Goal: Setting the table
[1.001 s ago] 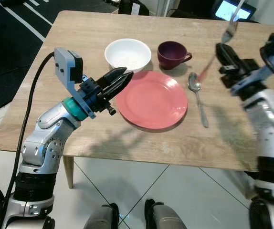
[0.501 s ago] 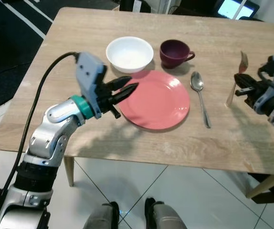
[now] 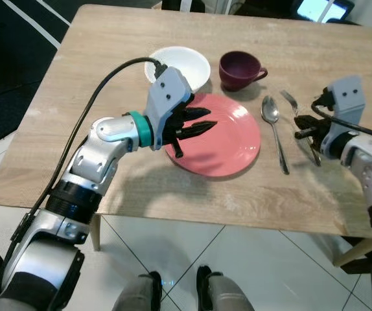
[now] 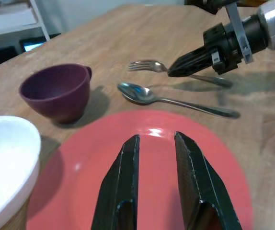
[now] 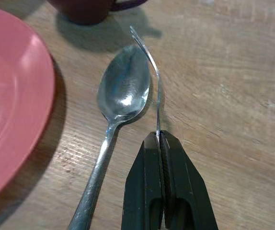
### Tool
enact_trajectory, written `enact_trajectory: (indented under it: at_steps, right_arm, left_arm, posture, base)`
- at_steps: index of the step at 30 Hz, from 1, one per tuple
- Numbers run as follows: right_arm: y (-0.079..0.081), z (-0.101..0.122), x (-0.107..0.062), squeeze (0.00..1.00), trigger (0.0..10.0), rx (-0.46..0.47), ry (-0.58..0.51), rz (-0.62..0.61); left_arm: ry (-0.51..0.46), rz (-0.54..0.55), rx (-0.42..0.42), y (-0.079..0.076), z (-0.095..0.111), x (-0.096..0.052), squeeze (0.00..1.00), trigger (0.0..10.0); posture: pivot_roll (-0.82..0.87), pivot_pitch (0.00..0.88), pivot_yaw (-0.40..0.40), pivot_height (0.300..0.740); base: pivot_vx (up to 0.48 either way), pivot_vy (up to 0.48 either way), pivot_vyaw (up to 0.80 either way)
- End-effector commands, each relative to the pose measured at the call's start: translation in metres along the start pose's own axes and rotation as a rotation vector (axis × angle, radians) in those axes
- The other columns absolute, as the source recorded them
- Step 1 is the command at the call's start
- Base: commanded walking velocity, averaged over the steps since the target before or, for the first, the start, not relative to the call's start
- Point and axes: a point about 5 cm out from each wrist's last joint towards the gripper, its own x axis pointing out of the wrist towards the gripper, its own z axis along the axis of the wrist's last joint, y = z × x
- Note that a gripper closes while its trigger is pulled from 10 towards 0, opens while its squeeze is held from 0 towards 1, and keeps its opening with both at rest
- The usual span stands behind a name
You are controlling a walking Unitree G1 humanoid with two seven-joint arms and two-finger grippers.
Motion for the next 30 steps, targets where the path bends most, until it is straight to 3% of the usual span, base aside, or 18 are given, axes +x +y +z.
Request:
enact_trajectory:
  at_steps: [1, 6, 9, 15, 16, 18, 19, 23, 24, 25, 26, 27, 28, 30]
  right_arm:
    - [-0.008, -0.008, 0.002, 0.00, 10.0, 0.035, 0.015, -0.079]
    - [-0.015, -0.007, 0.002, 0.00, 10.0, 0.069, -0.005, -0.131]
    - [-0.023, -0.003, 0.002, 0.00, 10.0, 0.172, -0.054, -0.180]
    - [-0.025, -0.004, 0.002, 0.00, 10.0, 0.220, -0.062, -0.190]
    - [-0.022, -0.008, 0.004, 0.00, 10.0, 0.278, -0.060, -0.176]
    - [-0.022, -0.008, 0.004, 0.00, 10.0, 0.278, -0.060, -0.176]
    - [-0.009, -0.020, 0.008, 0.00, 10.0, 0.356, -0.030, -0.136]
    - [-0.003, -0.030, 0.013, 0.00, 10.0, 0.389, -0.003, -0.139]
    - [-0.003, -0.031, 0.013, 0.06, 10.0, 0.398, -0.001, -0.144]
    - [-0.003, -0.031, 0.013, 0.06, 10.0, 0.398, -0.001, -0.144]
    - [-0.003, -0.033, 0.014, 0.75, 10.0, 0.400, 0.001, -0.153]
    - [-0.003, -0.033, 0.014, 0.75, 10.0, 0.400, 0.001, -0.153]
    - [-0.003, -0.034, 0.015, 1.00, 10.0, 0.410, -0.001, -0.168]
    - [-0.005, -0.033, 0.015, 1.00, 10.0, 0.413, -0.006, -0.177]
  left_arm:
    - [0.000, -0.007, 0.015, -0.001, 0.001, 0.003, 0.00, 10.0]
    - [-0.005, -0.004, 0.015, -0.001, 0.001, 0.002, 0.00, 10.0]
    - [-0.009, -0.010, 0.014, -0.001, -0.003, 0.001, 0.00, 10.0]
    - [-0.012, -0.014, 0.014, -0.001, -0.004, 0.001, 0.00, 10.0]
    - [-0.014, -0.012, 0.025, 0.000, -0.004, 0.004, 0.00, 10.0]
    - [-0.014, -0.012, 0.025, 0.000, -0.004, 0.004, 0.00, 10.0]
    - [-0.020, -0.006, 0.044, 0.002, -0.001, 0.010, 0.00, 10.0]
    - [-0.025, -0.003, 0.053, 0.004, 0.001, 0.014, 0.00, 10.0]
    - [-0.026, -0.002, 0.054, 0.003, 0.001, 0.015, 0.00, 10.0]
    - [-0.026, -0.002, 0.054, 0.003, 0.001, 0.015, 0.00, 10.0]
    - [-0.029, -0.002, 0.054, 0.003, 0.002, 0.015, 0.00, 10.0]
    - [-0.029, -0.002, 0.054, 0.003, 0.002, 0.015, 0.00, 10.0]
    - [-0.032, -0.003, 0.052, 0.002, 0.001, 0.015, 0.00, 10.0]
    - [-0.032, -0.004, 0.051, 0.002, 0.001, 0.015, 0.00, 10.0]
  posture:
    - [-0.04, 0.180, 0.047, 0.740]
    - [-0.04, 0.180, 0.047, 0.740]
    - [-0.04, 0.179, 0.045, 0.740]
    - [-0.04, 0.179, 0.048, 0.740]
    - [-0.04, 0.175, 0.053, 0.740]
    - [-0.04, 0.175, 0.053, 0.740]
    - [-0.04, 0.170, 0.057, 0.740]
    - [-0.04, 0.170, 0.057, 0.740]
    - [-0.04, 0.170, 0.057, 0.740]
    - [-0.04, 0.170, 0.057, 0.740]
    - [-0.04, 0.170, 0.057, 0.740]
    - [-0.04, 0.170, 0.057, 0.740]
    - [-0.03, 0.165, 0.060, 0.740]
    - [-0.03, 0.164, 0.060, 0.740]
  base:
    - [0.000, 0.000, 0.00]
    - [0.000, 0.000, 0.00]
    - [0.000, 0.000, 0.00]
    - [0.000, 0.000, 0.00]
    - [0.000, 0.000, 0.00]
    - [0.000, 0.000, 0.00]
    - [0.000, 0.000, 0.00]
    - [0.000, 0.000, 0.00]
    - [0.000, 0.000, 0.00]
    - [0.000, 0.000, 0.00]
    - [0.000, 0.000, 0.00]
    - [0.000, 0.000, 0.00]
    - [0.000, 0.000, 0.00]
    - [0.000, 0.000, 0.00]
